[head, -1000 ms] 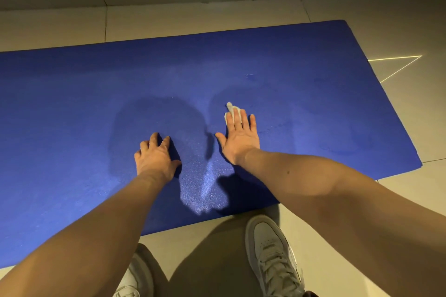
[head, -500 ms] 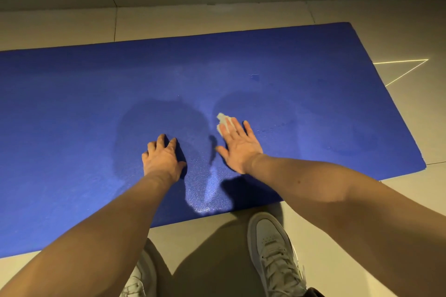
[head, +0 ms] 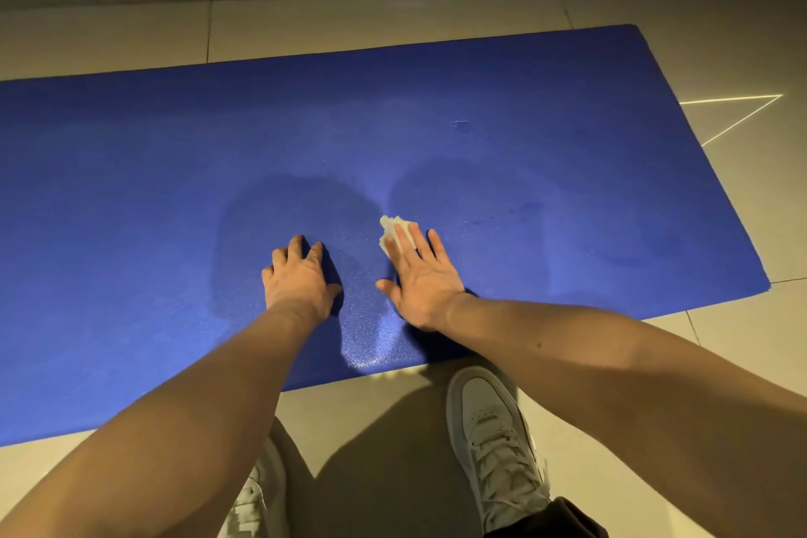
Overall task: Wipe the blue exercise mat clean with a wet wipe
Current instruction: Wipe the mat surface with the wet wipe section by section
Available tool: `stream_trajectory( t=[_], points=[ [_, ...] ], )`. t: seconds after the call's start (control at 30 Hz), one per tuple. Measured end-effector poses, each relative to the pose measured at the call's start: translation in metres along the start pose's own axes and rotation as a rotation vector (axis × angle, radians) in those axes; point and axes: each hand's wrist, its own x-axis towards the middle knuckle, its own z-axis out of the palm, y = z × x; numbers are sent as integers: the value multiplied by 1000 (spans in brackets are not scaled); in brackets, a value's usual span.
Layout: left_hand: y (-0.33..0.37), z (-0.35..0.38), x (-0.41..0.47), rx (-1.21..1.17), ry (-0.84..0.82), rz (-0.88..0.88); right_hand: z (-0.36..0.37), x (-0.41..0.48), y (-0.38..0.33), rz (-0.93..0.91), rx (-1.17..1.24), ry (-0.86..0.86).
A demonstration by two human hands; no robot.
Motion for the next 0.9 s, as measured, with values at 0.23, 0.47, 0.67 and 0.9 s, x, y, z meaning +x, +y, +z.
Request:
stream_trajectory(
  t=[0.23,0.47,0.67,0.9],
  points=[
    [4,5,-9,-2,-8,9,0,-11,44,312,101,89],
    [11,7,-16,10,-16,7,18,-22,-13,88,131,32],
    [13,12,-19,-1,7,1,21,-35,25,28,83,110],
    [25,17,-31,10,-3,14,9,-35,10,397,145,11]
  ],
)
